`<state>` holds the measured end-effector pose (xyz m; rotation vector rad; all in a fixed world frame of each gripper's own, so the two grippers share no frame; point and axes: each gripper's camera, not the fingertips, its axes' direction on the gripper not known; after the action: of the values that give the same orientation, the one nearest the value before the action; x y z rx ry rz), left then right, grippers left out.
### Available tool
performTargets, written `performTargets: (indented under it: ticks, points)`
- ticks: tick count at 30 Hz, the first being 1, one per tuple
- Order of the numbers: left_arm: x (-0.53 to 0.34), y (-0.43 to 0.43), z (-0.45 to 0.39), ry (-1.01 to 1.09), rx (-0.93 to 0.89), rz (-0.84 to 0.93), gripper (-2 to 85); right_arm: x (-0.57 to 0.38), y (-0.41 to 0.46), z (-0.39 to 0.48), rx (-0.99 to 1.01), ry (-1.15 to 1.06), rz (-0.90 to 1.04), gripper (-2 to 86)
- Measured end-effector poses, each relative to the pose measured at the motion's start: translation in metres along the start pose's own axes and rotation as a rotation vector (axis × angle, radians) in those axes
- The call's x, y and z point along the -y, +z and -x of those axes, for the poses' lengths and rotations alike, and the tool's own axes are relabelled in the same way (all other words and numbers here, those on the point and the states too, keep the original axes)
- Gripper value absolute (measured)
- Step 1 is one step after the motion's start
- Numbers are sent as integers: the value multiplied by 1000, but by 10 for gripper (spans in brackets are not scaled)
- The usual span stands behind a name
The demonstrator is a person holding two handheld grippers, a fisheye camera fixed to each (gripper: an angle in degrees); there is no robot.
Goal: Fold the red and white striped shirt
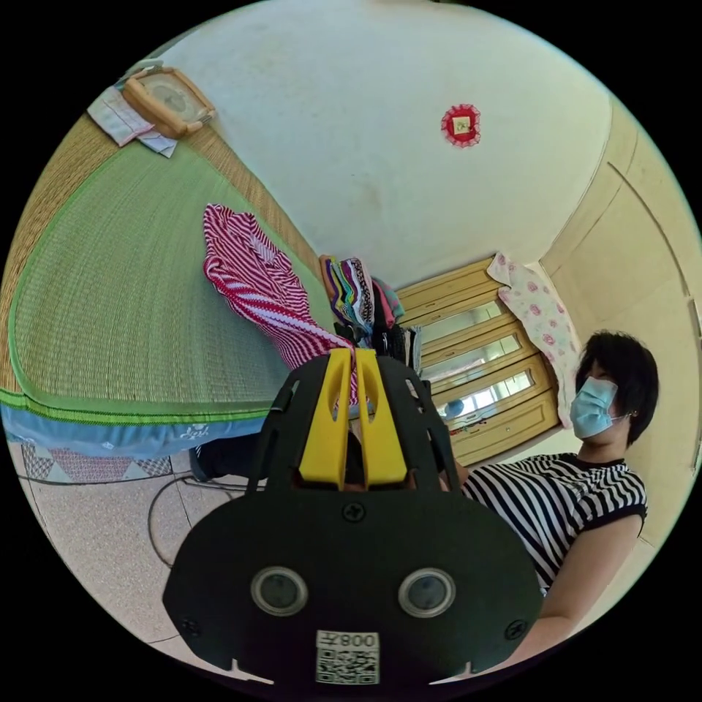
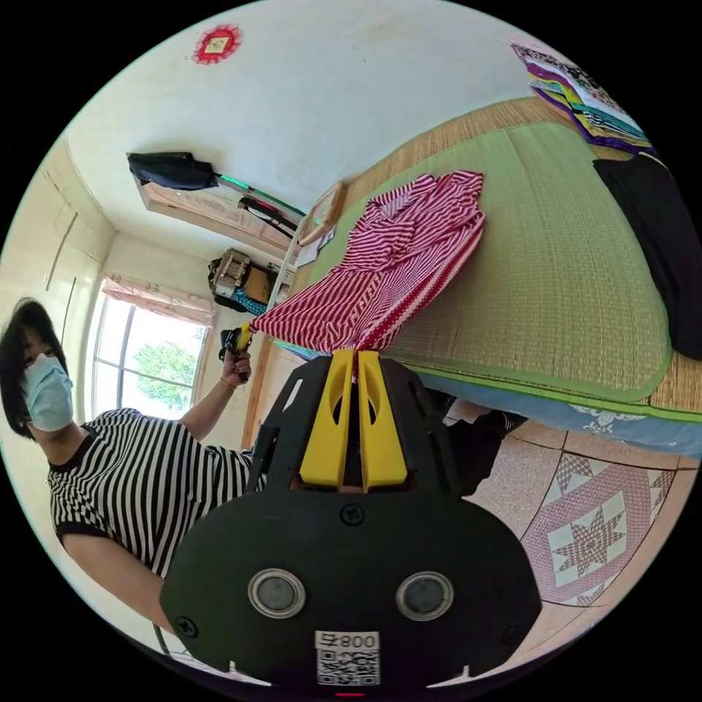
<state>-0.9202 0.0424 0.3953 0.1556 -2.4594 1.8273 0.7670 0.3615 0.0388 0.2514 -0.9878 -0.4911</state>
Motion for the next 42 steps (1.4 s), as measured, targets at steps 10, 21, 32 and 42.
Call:
performTargets:
  ticks: [10,21,32,42]
  points:
    - [-28,-42,-8,-11,-81,-37,7,-52,-20,36,37,3,-12,6]
    - [-28,-63,15,-76,-134,-100,6,-100,-46,32,97,114,-113,6]
    - [94,-15,47,-29,-120,-95,6,-12,-47,34,46,94,-74,6]
    - [251,52,108,-25,-38,-116,7,125,-53,-5,46,113,-57,6]
